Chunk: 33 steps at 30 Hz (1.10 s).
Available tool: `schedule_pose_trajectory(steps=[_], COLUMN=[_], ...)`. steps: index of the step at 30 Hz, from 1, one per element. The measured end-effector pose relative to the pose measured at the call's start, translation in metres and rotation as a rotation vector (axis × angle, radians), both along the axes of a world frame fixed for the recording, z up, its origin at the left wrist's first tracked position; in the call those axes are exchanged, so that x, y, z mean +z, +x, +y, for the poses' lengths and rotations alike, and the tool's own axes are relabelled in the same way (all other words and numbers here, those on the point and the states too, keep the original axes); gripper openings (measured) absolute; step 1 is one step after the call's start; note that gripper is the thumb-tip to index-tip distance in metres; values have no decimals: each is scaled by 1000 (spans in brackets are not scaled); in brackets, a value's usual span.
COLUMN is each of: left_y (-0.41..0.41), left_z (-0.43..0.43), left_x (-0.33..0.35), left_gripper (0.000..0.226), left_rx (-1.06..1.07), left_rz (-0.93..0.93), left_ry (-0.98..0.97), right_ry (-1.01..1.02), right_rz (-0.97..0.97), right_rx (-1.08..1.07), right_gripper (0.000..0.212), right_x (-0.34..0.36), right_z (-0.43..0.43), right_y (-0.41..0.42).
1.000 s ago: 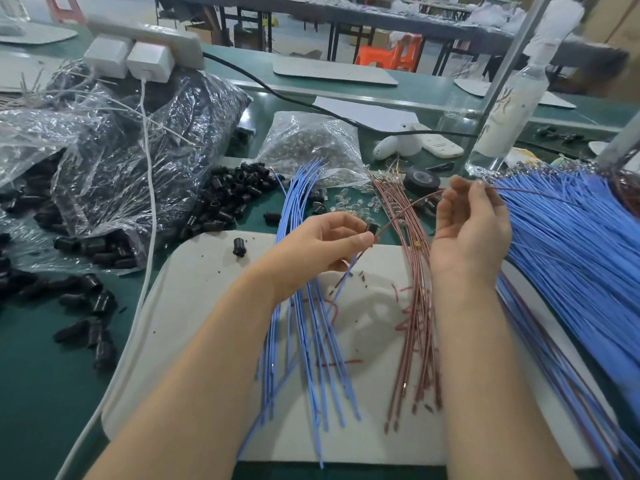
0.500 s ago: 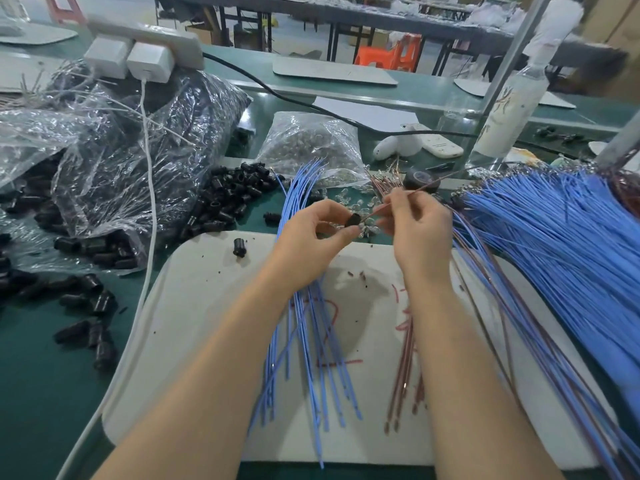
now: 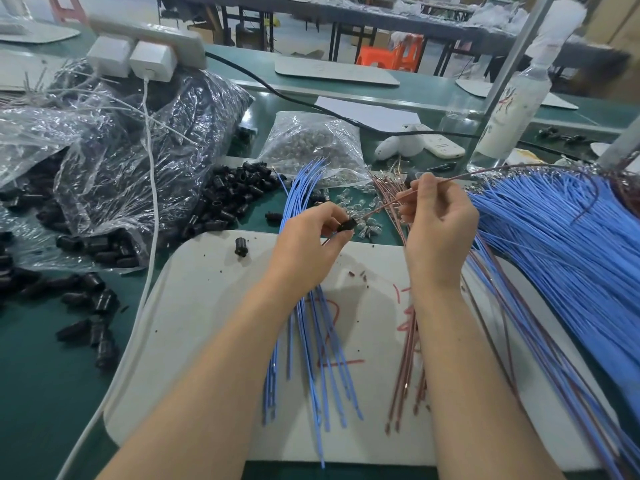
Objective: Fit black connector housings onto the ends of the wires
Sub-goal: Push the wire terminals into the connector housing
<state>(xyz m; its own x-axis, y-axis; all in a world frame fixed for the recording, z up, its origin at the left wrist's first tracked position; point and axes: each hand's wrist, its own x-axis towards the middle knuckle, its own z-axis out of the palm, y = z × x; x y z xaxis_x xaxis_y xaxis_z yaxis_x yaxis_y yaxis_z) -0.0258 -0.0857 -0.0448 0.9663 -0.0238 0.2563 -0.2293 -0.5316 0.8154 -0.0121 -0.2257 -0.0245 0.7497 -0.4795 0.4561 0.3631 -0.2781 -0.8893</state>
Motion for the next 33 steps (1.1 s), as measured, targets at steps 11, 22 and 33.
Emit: schedule_pose_trajectory(steps=[11,22,33], left_y=[-2,-3,0], left_z=[-1,-3,-4], left_x=[2,4,15], left_gripper=[8,10,6], left_rx=[8,-11,62], left_rz=[-19,-85,-117], left_ry=[36,51,-485], right_ry=[-136,-273,-46], right_rz=[16,33,301], right_rx=[20,20,624], right_gripper=[21,24,19], right_x=[0,0,-3], right_z=[3,3,28], right_y=[-3,-3,-10])
